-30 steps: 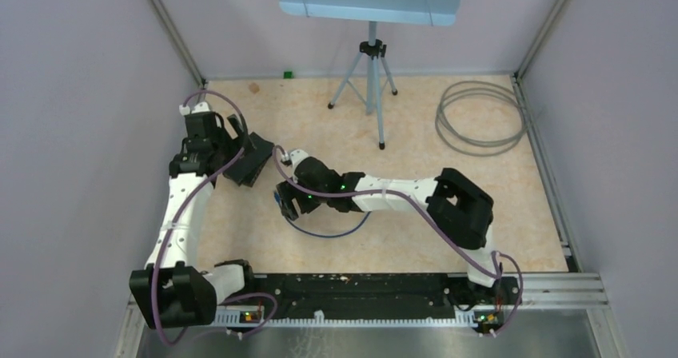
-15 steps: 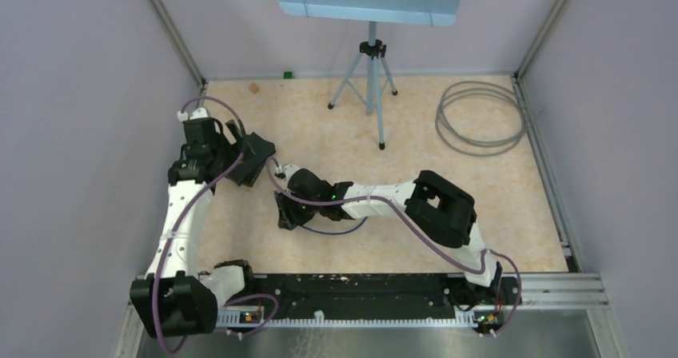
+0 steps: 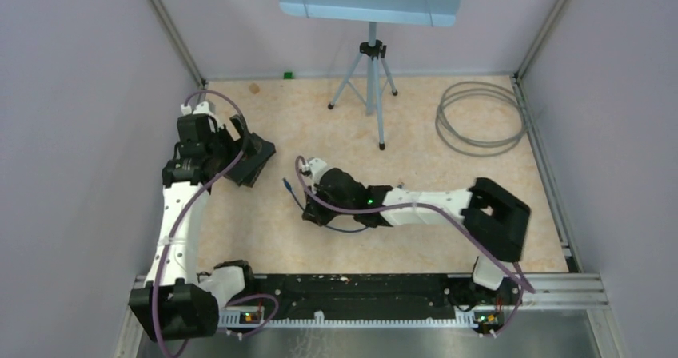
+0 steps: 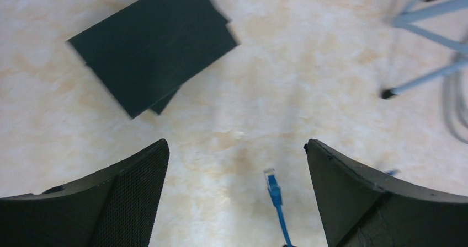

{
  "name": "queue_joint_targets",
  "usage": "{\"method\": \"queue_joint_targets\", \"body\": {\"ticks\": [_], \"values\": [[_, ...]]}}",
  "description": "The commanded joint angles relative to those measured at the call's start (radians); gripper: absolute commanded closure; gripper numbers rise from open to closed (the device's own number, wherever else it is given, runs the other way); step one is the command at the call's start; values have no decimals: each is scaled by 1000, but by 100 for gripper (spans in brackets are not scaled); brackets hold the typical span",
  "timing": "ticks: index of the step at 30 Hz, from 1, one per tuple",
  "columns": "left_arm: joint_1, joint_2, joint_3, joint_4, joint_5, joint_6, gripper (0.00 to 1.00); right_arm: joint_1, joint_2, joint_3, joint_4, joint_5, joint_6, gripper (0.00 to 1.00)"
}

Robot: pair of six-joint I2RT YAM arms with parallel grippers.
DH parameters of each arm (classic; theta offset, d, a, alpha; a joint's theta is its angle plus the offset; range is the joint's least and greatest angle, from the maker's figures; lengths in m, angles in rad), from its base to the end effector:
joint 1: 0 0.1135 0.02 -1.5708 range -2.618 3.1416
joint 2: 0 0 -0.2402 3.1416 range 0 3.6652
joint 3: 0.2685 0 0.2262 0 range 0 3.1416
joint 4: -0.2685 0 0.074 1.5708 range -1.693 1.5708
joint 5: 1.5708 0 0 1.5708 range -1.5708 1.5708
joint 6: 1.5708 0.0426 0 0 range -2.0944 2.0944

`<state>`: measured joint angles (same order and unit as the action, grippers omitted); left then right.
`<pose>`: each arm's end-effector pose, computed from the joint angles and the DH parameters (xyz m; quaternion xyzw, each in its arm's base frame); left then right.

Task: Insert the plug into the switch port
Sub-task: Pick up the connector from the center of the board.

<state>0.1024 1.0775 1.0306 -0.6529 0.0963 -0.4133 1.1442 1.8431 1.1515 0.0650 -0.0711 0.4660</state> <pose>0.2153 0.0180 0.2998 -0.2113 0.8808 -0.1084 0.4095 0.1566 0.3519 0.1837 -0.3113 0.8340 0.3496 0.2921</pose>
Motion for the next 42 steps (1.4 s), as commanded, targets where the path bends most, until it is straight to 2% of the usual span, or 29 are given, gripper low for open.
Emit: {"method": "queue_joint_targets", "body": {"ticks": [1,7,14,22,26,33,34,38,42], "values": [[2,-74,114,85,314,2,1,-26,-325,-122,118,66,-133,100],[-28,-115,179,252,617,-215,1,-47,-666,-208,32,62,-312,100],[-98,-203,229,525,751,-403,1,-53,-954,-267,63,-10,-487,100],[-99,-251,216,865,880,-578,1,-53,-1051,-219,38,-104,-582,100],[-128,-253,211,899,906,-549,1,-53,-1062,-202,50,-153,-606,100],[-186,-246,174,870,843,-485,1,-53,-1063,-197,81,-132,-607,100],[-218,-238,171,851,816,-463,1,-53,-1058,-198,79,-111,-607,100],[-475,-188,190,721,576,-333,1,-53,-1034,-228,83,-34,-659,100],[-587,-146,192,705,388,-388,1,-52,-999,-259,123,151,-783,100]]}}
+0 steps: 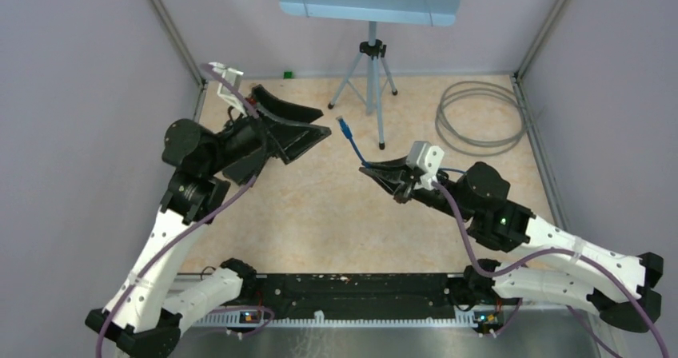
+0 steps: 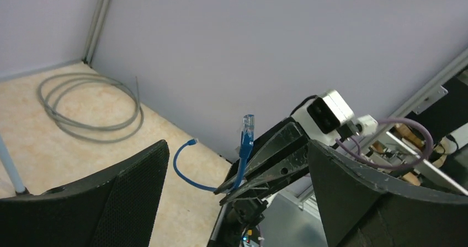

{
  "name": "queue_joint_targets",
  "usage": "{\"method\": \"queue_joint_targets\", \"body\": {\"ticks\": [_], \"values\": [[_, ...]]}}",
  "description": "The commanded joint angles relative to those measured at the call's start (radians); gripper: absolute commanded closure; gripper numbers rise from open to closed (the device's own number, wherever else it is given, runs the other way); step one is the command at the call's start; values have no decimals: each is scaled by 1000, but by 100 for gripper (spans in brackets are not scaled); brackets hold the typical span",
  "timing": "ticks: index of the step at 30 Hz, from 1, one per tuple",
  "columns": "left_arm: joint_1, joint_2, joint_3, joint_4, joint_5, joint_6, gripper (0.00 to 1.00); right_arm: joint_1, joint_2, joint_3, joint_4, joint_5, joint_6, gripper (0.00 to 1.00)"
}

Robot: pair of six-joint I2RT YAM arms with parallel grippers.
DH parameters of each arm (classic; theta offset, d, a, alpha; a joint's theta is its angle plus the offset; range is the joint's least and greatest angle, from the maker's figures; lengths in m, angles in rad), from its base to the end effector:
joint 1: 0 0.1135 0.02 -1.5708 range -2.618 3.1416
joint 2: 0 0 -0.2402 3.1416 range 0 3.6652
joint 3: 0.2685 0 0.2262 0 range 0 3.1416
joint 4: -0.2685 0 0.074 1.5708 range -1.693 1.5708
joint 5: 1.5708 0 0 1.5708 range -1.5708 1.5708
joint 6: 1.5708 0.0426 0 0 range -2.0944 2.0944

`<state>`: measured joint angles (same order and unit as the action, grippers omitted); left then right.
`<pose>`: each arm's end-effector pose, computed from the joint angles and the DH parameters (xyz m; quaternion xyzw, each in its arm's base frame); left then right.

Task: Insert the plug into the switch port
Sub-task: Pick up the connector from the center of the board.

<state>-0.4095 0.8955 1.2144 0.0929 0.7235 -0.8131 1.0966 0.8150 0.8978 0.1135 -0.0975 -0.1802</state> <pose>0.1311 -0.0877 0.4687 0.1875 0.5611 -0.6079 0.5296 0.0793 0.1636 0.3888 -0.4078 0.4864 0.3692 0.6788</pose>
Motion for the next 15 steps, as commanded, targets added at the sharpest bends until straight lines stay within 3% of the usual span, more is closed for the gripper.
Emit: {"method": "queue_joint_targets", "body": {"ticks": [1,8,15], "values": [[-85,38,10,-41,-282,-2,1,-3,39,-16,96,219,-185,100],[-117,104,86,-123,-493,-45,1,1,155,-29,265,437,-469,100],[-178,178,136,-151,-544,-40,7,47,243,-13,449,622,-688,100]]}}
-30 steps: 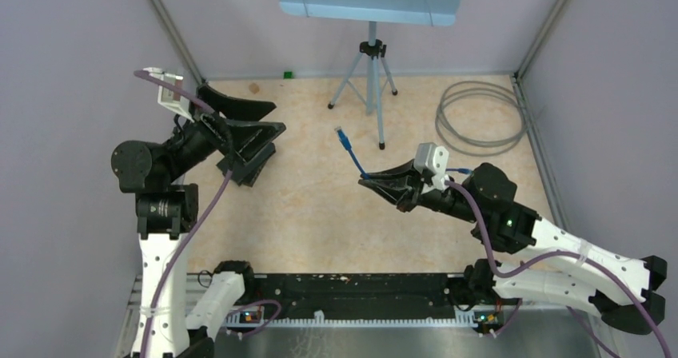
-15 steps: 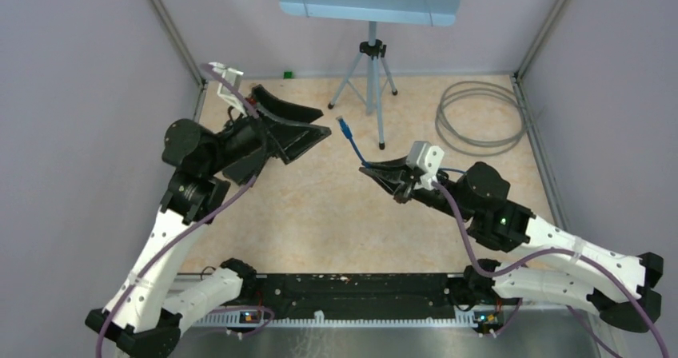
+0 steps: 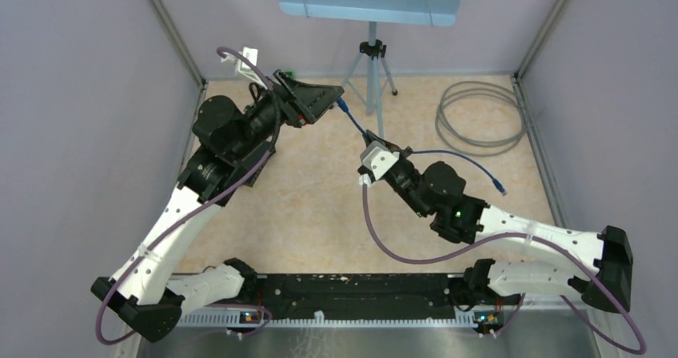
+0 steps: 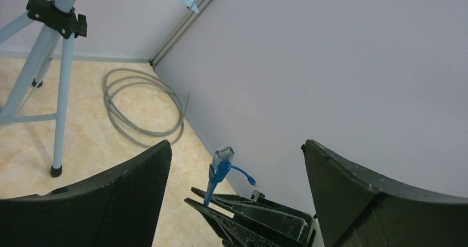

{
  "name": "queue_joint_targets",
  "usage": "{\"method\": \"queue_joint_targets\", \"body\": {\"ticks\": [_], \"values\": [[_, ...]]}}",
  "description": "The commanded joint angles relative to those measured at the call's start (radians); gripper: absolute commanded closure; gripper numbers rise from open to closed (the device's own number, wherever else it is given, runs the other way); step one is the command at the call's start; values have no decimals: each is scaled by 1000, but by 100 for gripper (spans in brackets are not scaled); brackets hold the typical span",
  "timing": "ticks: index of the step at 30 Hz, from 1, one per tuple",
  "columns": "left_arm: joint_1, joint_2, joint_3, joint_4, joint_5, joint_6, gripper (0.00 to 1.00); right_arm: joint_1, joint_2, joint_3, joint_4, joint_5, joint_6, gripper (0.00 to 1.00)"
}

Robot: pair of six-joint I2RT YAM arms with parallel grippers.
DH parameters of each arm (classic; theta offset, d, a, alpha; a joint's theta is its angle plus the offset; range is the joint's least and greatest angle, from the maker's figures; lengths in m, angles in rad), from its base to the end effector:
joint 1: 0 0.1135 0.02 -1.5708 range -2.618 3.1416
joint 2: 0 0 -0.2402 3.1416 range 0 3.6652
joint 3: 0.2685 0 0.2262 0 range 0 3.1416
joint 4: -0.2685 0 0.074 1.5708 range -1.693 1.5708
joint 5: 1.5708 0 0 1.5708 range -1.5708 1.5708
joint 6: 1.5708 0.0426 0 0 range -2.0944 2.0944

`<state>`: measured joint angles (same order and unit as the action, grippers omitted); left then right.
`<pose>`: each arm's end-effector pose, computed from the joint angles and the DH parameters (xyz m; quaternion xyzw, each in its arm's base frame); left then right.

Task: Insert the plug into the switch port
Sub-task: Pick up the connector from the center of the board.

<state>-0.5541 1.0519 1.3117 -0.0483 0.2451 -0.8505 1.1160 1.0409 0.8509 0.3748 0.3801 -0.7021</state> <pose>0.1723 -0.1188 0.4603 0.0019 0.6310 -0.5573 0.5397 0.1177 0.2048 0.3594 -0.4056 0.5002 0.0371 0.7642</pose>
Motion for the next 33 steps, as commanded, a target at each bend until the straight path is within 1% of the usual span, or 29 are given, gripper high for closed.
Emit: {"method": "queue_joint_targets", "body": {"ticks": [1,5,8,12,16,17,21,24,26,29,30,32,33], "values": [[-41,24,37,-13,-77,0,7,31,21,34,206,160,-177,100],[-59,25,20,-36,-126,7,9,40,28,37,242,168,-189,100],[-65,39,17,-22,-119,9,10,42,43,48,233,154,-183,100],[-75,75,39,-6,-96,25,16,51,63,63,223,143,-178,100],[-87,96,43,6,-83,43,24,53,68,73,199,123,-155,100],[-88,99,44,7,-80,45,27,53,70,75,193,120,-152,100],[-92,99,41,7,-82,59,46,53,63,72,180,99,-126,100],[-94,82,33,9,-92,73,57,53,47,72,133,60,-88,100],[-92,69,28,16,-93,86,70,53,37,72,102,46,-50,100],[-94,51,15,37,-74,107,97,53,19,70,70,25,5,100],[-93,46,8,40,-58,115,100,53,12,72,56,12,26,100],[-92,36,-18,115,7,146,100,53,-5,80,24,-28,72,100],[-94,30,-33,143,40,166,100,53,-13,87,1,-57,97,96]]}}
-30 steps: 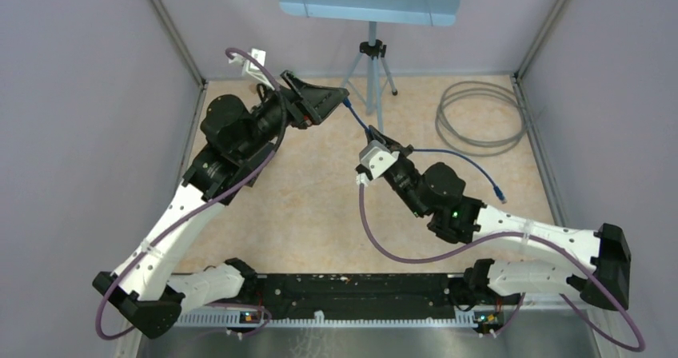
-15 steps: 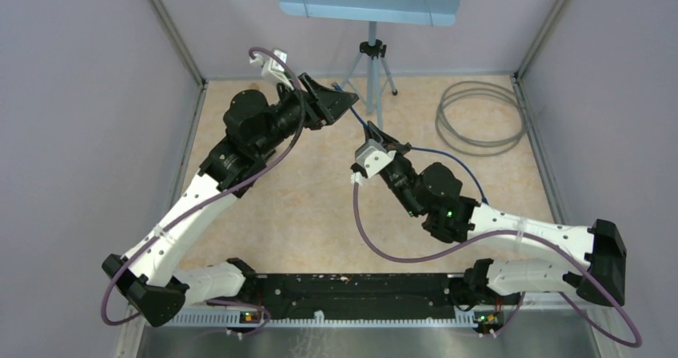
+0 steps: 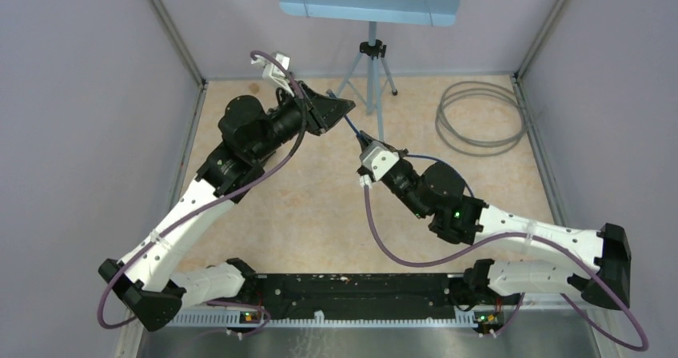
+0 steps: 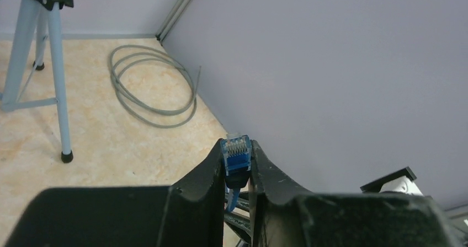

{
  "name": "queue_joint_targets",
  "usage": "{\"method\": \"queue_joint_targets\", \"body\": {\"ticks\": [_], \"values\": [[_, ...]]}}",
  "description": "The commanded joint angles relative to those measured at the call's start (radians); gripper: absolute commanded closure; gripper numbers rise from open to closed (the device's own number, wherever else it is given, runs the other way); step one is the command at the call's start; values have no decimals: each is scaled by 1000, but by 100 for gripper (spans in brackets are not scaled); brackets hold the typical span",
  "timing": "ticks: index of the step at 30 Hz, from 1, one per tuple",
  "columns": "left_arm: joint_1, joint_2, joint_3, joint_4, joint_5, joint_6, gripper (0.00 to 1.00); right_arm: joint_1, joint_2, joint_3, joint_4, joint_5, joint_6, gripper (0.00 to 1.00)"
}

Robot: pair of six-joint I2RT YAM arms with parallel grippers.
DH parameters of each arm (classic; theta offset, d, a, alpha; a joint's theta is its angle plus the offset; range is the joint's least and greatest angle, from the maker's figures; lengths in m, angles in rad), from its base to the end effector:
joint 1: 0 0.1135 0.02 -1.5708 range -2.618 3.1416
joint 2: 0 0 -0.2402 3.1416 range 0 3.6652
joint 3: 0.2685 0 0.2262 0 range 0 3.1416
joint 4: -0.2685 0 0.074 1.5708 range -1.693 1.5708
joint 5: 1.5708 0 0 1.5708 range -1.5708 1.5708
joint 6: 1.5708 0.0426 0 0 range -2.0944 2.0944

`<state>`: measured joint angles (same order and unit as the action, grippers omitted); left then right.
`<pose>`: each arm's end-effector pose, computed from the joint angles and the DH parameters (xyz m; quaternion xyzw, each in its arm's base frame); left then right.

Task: Insert the plug into the switch port
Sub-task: Pick up the connector from the center of the board.

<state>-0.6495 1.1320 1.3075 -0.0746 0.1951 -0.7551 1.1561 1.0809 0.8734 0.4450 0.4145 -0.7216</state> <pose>0.1841 -0.1502 0.4398 0.0369 0.6702 -0.5268 0.5214 0.1134 0.2151 0.3658 -0.3927 0.4879 0.0415 0.7784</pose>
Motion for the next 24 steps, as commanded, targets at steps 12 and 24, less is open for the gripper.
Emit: {"method": "queue_joint_targets", "body": {"ticks": [12,24], "values": [[3,-172,-216,455,482,256,100,12,-201,78,-152,-492,505,32],[2,-210,-252,669,753,227,100,13,-185,16,53,-622,690,41]]}}
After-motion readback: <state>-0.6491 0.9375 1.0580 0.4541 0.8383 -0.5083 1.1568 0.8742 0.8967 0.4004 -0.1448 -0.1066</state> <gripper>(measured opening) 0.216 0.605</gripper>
